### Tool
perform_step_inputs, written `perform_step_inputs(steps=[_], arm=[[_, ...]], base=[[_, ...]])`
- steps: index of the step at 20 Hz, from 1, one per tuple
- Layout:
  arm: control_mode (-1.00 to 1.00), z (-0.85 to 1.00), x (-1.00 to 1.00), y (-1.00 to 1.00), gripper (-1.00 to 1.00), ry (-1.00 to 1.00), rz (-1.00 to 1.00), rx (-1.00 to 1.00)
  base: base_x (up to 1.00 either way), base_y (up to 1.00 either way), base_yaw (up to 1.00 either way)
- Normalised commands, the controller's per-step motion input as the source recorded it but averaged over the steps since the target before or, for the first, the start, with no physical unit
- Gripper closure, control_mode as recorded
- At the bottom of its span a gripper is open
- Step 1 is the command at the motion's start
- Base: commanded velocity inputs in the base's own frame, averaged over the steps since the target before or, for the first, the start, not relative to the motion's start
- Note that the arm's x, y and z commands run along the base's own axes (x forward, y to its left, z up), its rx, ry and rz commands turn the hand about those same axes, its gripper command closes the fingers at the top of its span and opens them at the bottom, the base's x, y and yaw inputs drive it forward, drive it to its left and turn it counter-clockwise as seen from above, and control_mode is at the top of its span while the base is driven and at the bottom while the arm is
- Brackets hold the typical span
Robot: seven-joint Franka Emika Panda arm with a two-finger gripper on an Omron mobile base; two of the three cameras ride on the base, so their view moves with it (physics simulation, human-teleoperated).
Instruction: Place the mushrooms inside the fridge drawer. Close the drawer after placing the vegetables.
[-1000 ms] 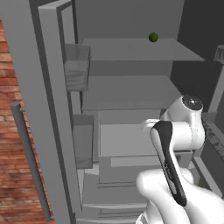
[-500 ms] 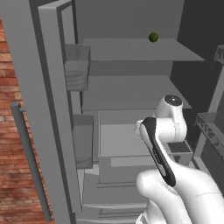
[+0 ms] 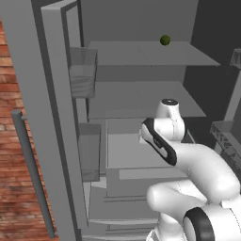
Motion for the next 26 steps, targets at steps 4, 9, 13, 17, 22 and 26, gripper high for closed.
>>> perform_step_inputs(steps=[4,9,13,17,22,26], arm=[[-1.00,-0.69,0.00,0.00,1.00,0.02,0.00,0.00],[-1.00,-0.63,0.00,0.00,1.00,0.03,0.00,0.00],[-1.00,-0.58,0.00,0.00,1.00,0.01,0.00,0.00],[-1.00,-0.52,0.00,0.00,1.00,0.04,0.00,0.00],[-1.00,-0.38,-0.12,0.00,1.00,0.09,0.01,0.00],[-1.00,-0.13,-0.24,-0.01,1.00,0.12,0.05,0.00]], base=[[0.00,0.00,0.00],[0.00,0.00,0.00],[0.00,0.00,0.00],[0.00,0.00,0.00],[0.00,0.00,0.00],[0.00,0.00,0.00]])
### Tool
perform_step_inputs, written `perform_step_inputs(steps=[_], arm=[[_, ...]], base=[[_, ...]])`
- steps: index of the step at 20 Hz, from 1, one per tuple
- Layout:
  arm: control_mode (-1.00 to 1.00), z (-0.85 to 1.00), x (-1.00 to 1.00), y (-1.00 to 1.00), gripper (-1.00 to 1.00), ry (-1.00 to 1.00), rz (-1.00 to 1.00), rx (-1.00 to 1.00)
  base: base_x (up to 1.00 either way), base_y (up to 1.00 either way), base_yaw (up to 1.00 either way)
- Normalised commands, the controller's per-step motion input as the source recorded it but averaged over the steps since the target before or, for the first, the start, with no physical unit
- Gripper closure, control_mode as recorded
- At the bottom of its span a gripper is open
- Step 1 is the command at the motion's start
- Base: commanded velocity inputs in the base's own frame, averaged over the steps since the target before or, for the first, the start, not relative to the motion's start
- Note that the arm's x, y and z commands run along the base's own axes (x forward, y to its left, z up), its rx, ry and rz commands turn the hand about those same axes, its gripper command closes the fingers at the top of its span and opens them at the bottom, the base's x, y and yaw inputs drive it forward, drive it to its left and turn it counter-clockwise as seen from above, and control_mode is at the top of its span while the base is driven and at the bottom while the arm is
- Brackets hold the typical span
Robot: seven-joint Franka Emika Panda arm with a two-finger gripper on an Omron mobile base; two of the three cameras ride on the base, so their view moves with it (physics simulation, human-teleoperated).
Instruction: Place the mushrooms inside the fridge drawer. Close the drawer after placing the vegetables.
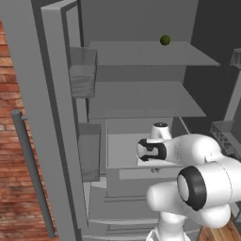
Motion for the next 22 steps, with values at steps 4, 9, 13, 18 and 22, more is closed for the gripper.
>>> perform_step_inputs(steps=[4,9,13,18,22], arm=[[-1.00,0.00,-0.30,0.00,1.00,0.10,0.06,0.00],[-1.00,0.00,-0.49,-0.04,1.00,0.03,0.05,0.00],[-1.00,0.00,-0.17,0.00,1.00,0.12,0.03,0.00],[-1.00,0.00,0.43,-0.11,1.00,0.15,0.01,0.00],[-1.00,-0.03,0.13,-0.19,1.00,0.10,0.04,0.00]], base=[[0.00,0.00,0.00],[0.00,0.00,0.00],[0.00,0.00,0.00],[0.00,0.00,0.00],[0.00,0.00,0.00]])
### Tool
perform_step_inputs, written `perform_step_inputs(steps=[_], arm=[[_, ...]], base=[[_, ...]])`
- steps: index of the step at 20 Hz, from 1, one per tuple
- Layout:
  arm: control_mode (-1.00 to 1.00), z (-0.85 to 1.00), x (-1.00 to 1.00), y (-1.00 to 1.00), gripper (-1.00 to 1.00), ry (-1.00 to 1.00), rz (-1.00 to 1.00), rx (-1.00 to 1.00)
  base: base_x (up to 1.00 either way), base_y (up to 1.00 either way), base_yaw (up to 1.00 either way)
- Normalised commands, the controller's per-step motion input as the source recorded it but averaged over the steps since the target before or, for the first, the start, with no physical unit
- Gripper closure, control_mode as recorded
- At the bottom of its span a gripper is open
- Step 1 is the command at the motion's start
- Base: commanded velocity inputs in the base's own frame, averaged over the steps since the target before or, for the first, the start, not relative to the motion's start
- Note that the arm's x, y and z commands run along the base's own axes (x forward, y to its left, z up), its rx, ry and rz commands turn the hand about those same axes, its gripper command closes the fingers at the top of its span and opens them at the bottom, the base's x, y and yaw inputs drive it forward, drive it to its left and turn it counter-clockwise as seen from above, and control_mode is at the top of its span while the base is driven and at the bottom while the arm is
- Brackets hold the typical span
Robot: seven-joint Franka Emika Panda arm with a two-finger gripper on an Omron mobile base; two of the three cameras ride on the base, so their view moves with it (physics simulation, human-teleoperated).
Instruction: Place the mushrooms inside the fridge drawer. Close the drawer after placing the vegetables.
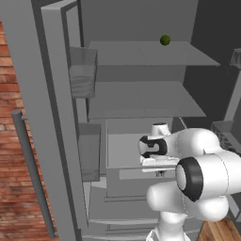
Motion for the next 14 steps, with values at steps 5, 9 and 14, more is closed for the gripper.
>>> perform_step_inputs(steps=[5,9,14], arm=[[-1.00,-0.13,-0.31,-0.05,1.00,0.06,0.06,0.00],[-1.00,-0.01,0.04,0.00,1.00,0.01,0.02,0.00],[-1.00,-0.16,-0.10,0.00,-1.00,0.00,0.04,0.00]], base=[[0.00,0.00,0.00],[0.00,0.00,0.00],[0.00,0.00,0.00]])
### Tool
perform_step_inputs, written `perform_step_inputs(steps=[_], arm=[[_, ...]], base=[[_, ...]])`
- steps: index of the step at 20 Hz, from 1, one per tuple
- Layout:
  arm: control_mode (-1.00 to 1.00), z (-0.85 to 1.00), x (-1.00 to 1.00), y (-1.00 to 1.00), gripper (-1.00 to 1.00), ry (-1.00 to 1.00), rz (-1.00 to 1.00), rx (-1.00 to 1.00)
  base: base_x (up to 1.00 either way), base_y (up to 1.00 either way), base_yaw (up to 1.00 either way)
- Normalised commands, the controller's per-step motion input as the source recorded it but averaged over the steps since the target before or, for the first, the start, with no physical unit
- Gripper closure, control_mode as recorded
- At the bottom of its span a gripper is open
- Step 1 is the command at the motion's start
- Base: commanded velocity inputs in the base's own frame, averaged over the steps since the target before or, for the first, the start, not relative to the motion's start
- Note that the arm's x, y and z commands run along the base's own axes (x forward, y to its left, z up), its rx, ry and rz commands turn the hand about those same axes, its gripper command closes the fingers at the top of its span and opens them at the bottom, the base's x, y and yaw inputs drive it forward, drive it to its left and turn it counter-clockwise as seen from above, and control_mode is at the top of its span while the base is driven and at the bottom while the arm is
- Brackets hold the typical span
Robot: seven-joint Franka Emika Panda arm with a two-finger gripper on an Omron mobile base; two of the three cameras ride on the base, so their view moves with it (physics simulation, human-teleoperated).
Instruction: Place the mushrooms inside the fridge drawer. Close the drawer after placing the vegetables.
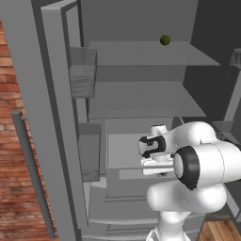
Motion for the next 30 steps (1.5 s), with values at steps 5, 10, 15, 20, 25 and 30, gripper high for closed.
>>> perform_step_inputs(steps=[5,10,15,20,25,30], arm=[[-1.00,0.00,-0.05,0.00,-1.00,0.00,0.00,0.00],[-1.00,0.28,0.00,-0.07,-1.00,0.00,0.00,0.00],[-1.00,0.77,0.07,0.00,-1.00,-0.04,0.00,0.00],[-1.00,0.98,-0.08,0.00,-1.00,-0.21,0.00,0.00],[-1.00,0.99,-0.53,0.00,-1.00,-0.27,0.00,0.00],[-1.00,0.73,-0.83,0.00,-1.00,-0.16,0.00,0.00]], base=[[0.00,0.00,0.00],[0.00,0.00,0.00],[0.00,0.00,0.00],[0.00,0.00,0.00],[0.00,0.00,0.00],[0.00,0.00,0.00]])
